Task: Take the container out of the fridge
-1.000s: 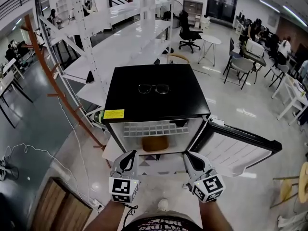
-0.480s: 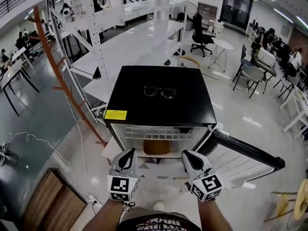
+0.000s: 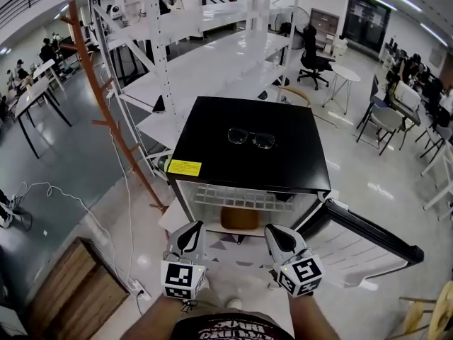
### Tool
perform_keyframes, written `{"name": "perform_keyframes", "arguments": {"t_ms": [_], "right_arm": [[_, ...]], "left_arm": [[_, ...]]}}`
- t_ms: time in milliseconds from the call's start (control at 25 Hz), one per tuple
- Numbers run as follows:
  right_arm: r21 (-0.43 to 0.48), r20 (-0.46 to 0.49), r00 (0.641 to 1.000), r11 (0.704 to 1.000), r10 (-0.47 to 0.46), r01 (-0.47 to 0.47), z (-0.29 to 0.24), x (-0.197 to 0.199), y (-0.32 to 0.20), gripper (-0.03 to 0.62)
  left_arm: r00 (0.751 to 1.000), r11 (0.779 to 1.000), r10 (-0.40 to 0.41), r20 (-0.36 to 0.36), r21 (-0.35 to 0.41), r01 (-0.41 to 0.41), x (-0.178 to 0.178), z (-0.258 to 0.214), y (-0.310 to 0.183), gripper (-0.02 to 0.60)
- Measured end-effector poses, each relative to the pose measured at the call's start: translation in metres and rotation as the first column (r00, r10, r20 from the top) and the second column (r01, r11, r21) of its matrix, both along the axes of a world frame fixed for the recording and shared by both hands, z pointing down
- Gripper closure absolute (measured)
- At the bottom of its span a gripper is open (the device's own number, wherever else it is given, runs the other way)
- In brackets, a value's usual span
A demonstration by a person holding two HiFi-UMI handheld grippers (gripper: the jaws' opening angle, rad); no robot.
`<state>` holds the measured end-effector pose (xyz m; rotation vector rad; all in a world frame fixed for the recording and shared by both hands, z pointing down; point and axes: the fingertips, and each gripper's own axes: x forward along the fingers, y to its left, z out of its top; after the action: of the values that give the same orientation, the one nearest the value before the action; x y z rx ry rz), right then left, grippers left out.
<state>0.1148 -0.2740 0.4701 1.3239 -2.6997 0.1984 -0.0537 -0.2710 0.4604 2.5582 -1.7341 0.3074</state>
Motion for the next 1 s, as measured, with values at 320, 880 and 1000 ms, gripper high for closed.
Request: {"name": "perform_keyframes", "arguments": {"t_ms": [320, 880, 1000], "right_arm": [[-0.063, -0.025, 1.000, 0.998, 0.011, -0.013, 0.028, -0.003, -0.009, 0.568], [-0.214, -0.107, 0.993, 0.974, 0.051, -0.073, 0.103, 0.000, -0.037, 0.568], [-0.230, -0.120, 0.990, 0.969, 0.067, -0.094, 0.113, 0.002, -0.044, 0.568]], "left_arm": [[1.000, 1.000, 0.005, 0.011, -0.008, -0.004, -0.006, 0.001, -0.007, 0.581], [1.000, 0.999, 0.012, 0.011, -0.033, -0.012, -0.024, 0.015, -0.020, 0.581], [1.000, 1.000, 0.018, 0.009, -0.025, -0.018, -0.026, 0.013, -0.024, 0.581]]}}
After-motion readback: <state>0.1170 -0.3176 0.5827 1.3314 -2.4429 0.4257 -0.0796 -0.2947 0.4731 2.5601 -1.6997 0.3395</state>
